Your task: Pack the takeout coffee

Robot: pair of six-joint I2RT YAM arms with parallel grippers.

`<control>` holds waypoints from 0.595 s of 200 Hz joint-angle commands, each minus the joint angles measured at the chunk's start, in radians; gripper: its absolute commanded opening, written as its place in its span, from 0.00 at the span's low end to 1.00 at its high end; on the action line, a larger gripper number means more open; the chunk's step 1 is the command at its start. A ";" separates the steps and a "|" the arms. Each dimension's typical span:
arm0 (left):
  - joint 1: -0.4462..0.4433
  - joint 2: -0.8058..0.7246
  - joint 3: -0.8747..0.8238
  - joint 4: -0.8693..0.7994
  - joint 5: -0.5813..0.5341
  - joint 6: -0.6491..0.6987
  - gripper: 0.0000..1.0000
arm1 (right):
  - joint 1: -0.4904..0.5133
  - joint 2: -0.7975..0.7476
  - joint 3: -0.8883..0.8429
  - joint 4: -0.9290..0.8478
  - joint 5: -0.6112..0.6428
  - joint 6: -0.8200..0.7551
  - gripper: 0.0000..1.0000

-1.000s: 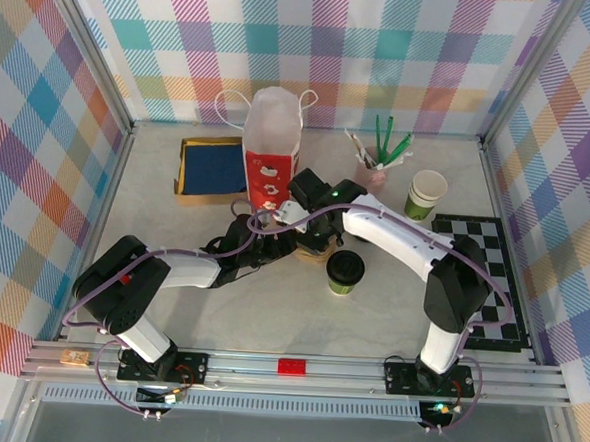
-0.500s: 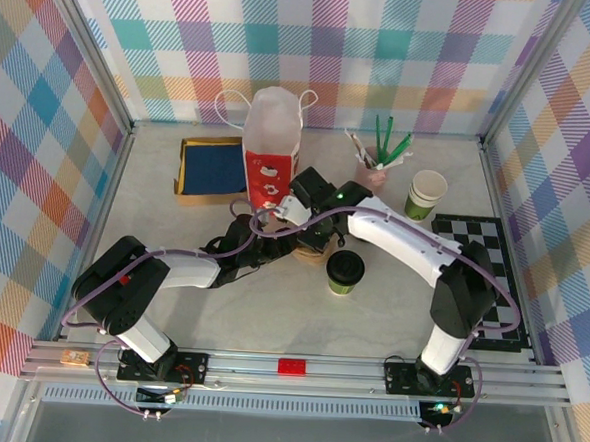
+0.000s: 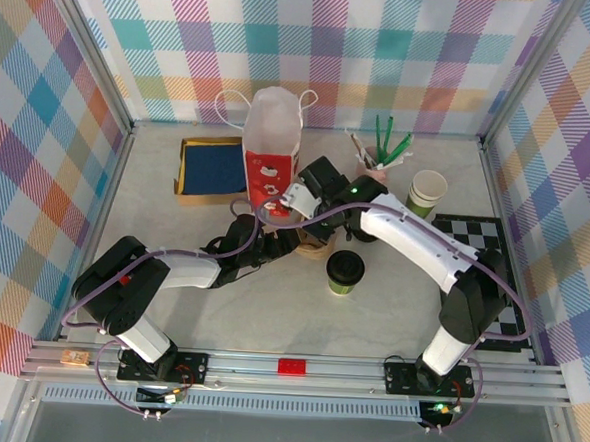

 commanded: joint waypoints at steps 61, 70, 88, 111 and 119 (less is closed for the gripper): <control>-0.007 0.018 0.004 -0.142 -0.043 0.028 0.73 | -0.104 -0.117 0.106 0.089 -0.117 0.066 0.00; -0.007 0.018 0.004 -0.146 -0.044 0.028 0.73 | -0.116 -0.127 0.098 0.102 -0.126 0.073 0.00; -0.007 0.016 0.004 -0.153 -0.046 0.027 0.73 | -0.131 -0.132 0.093 0.112 -0.125 0.078 0.00; -0.007 0.012 0.009 -0.172 -0.047 0.032 0.73 | -0.136 -0.129 0.091 0.115 -0.126 0.075 0.00; -0.007 0.012 0.011 -0.178 -0.049 0.033 0.73 | -0.138 -0.130 0.092 0.119 -0.123 0.077 0.00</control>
